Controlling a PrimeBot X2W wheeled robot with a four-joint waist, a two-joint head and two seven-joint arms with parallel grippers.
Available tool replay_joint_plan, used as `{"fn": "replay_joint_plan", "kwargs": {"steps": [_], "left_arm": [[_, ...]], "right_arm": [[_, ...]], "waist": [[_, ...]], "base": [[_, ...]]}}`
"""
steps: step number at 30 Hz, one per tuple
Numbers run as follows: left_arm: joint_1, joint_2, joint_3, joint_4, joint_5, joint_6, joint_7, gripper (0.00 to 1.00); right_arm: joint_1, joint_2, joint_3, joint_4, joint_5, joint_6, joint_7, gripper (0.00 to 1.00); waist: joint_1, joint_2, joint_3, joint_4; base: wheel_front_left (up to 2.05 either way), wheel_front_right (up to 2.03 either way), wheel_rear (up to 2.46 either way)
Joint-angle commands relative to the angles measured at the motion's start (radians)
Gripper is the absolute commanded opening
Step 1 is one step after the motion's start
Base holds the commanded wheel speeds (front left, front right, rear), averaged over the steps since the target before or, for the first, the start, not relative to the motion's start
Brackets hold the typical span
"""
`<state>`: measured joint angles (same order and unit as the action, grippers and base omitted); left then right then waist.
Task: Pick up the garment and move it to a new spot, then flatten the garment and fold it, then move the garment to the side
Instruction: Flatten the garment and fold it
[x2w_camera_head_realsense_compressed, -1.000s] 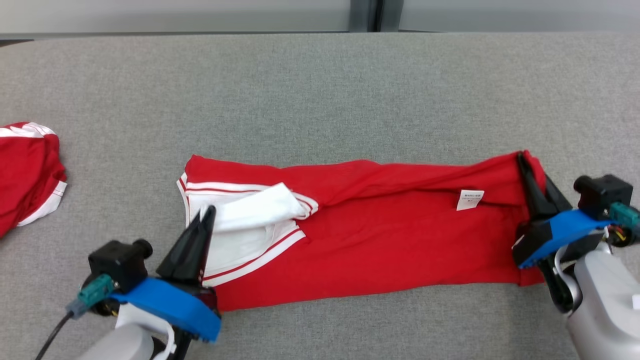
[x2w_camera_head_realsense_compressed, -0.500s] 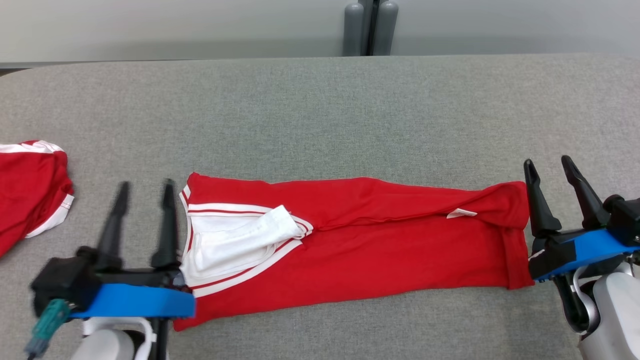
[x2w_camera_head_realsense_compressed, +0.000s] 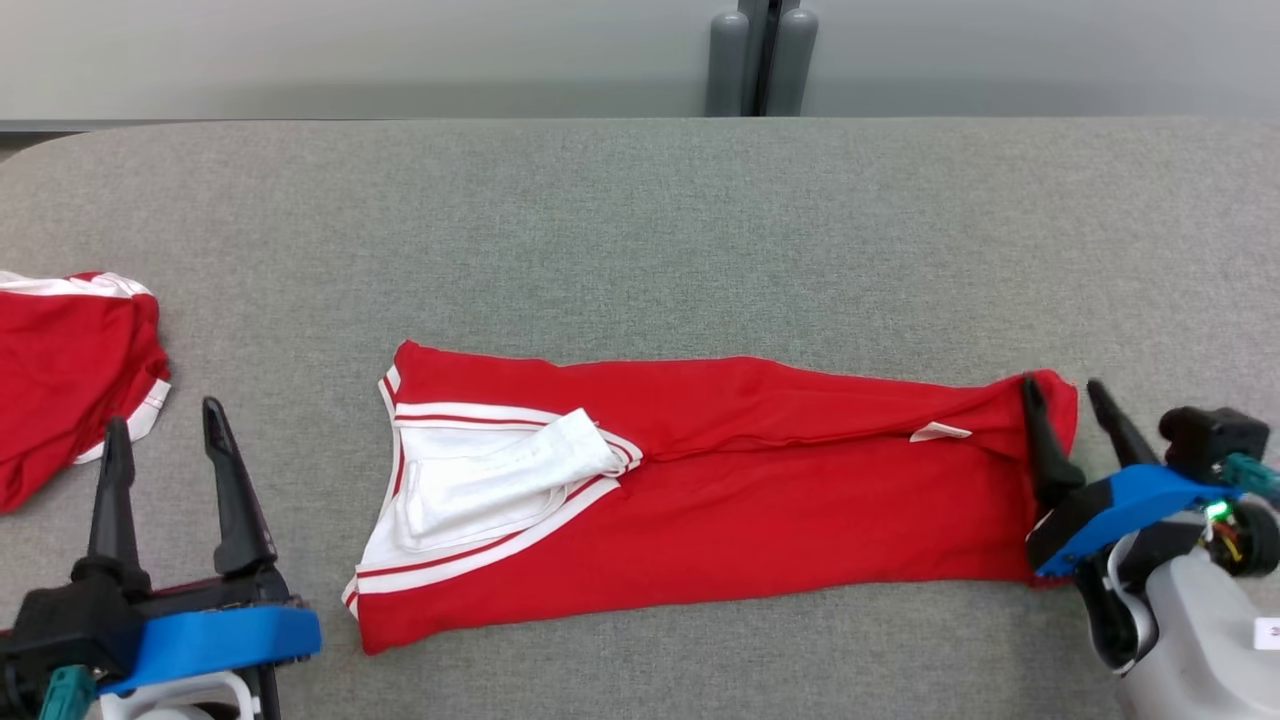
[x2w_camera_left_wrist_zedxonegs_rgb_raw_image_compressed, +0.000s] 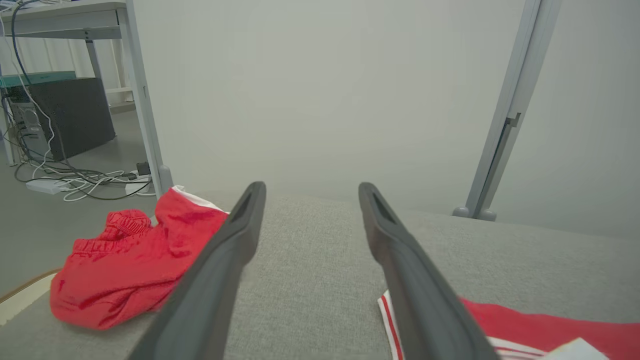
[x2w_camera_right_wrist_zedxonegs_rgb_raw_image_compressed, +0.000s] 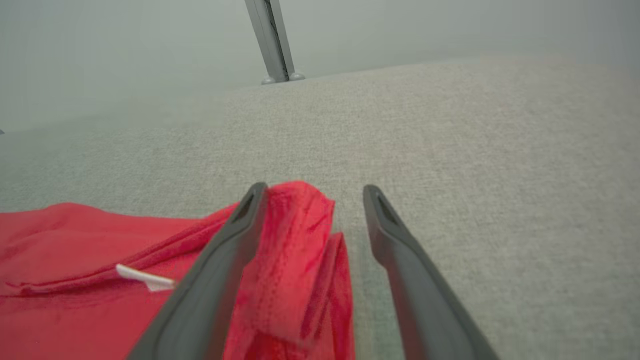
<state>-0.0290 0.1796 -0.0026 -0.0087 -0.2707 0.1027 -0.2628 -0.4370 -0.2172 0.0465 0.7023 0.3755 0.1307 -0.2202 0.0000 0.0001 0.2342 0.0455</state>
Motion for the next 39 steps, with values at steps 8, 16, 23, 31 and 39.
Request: {"fn": "replay_joint_plan", "kwargs": {"steps": [8,16,23,31,39], "left_arm": [[0.004,-0.071,0.064,0.056,0.098,-0.072,-0.002,1.00],[-0.025,-0.099,0.099,0.087,0.151,-0.112,-0.002,1.00],[-0.014,-0.109,0.129,0.107,0.178,-0.135,-0.002,1.00],[0.004,-0.114,0.150,0.113,0.209,-0.143,-0.002,1.00],[0.023,-0.124,0.155,0.108,0.203,-0.138,-0.002,1.00]], "right_arm": [[-0.013,0.039,0.025,0.133,0.026,0.000,0.030,1.00],[-0.006,0.079,0.068,0.210,0.091,0.000,0.062,0.00],[-0.047,0.040,0.078,0.209,0.135,0.000,0.004,0.00],[-0.059,-0.103,0.023,0.203,0.151,0.000,-0.025,0.00],[-0.055,-0.101,0.034,0.104,0.177,0.000,0.000,0.00]], "waist": [[0.0000,-0.0001,0.001,0.006],[0.0000,-0.0001,0.002,0.002],[0.0000,-0.0001,-0.019,-0.020],[0.0000,-0.0001,-0.049,-0.039],[0.0000,-0.0001,-0.060,-0.057]], "base": [[0.00,0.00,0.00],[0.00,0.00,0.00],[0.00,0.00,0.00],[0.00,0.00,0.00],[0.00,0.00,0.00]]}}
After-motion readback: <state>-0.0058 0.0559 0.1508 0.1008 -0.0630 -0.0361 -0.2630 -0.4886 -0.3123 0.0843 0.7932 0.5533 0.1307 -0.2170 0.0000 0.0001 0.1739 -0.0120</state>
